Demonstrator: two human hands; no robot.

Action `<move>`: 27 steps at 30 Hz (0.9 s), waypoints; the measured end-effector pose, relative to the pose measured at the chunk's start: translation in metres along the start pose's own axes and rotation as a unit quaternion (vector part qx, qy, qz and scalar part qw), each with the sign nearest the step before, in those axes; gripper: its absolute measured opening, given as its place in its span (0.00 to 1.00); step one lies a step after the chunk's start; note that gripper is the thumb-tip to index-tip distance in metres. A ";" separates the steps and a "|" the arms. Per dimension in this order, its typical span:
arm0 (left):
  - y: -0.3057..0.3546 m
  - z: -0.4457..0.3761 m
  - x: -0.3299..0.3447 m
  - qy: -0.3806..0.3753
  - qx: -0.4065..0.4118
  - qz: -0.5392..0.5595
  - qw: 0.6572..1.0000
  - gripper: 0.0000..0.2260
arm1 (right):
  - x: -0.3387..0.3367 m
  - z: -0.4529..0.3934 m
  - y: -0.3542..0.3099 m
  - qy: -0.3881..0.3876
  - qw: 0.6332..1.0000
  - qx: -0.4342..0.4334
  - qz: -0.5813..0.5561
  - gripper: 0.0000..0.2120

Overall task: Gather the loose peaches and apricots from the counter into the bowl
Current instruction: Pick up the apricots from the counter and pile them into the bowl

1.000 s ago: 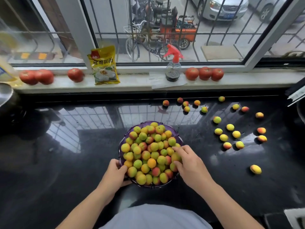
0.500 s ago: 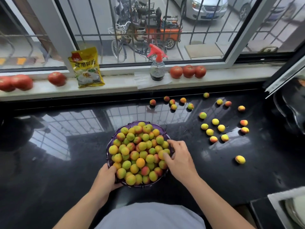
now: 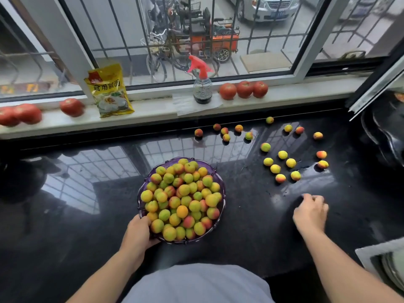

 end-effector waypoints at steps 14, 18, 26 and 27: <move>-0.003 -0.007 -0.008 -0.033 -0.011 -0.006 0.999 0.16 | -0.029 0.122 -0.181 -0.212 0.883 -0.289 -0.304 0.17; -0.004 -0.006 -0.007 -0.037 -0.014 0.002 0.999 0.17 | -0.029 0.120 -0.199 -0.173 0.895 -0.370 -0.177 0.18; -0.002 -0.004 -0.009 -0.051 -0.016 -0.001 0.999 0.17 | -0.011 0.137 -0.231 -0.080 0.909 -0.401 -0.074 0.14; -0.002 -0.004 -0.009 -0.052 -0.016 -0.001 0.999 0.17 | -0.009 0.138 -0.233 -0.077 0.909 -0.403 -0.069 0.14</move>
Point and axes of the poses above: each hand's wrist, its own z-axis away from the middle knuckle, its own x-axis out of the palm, y = z × x, the point moved 3 cm from there along -z, towards the middle knuckle, and after that the axes turned 3 degrees about -x, right-handed, at the moved point
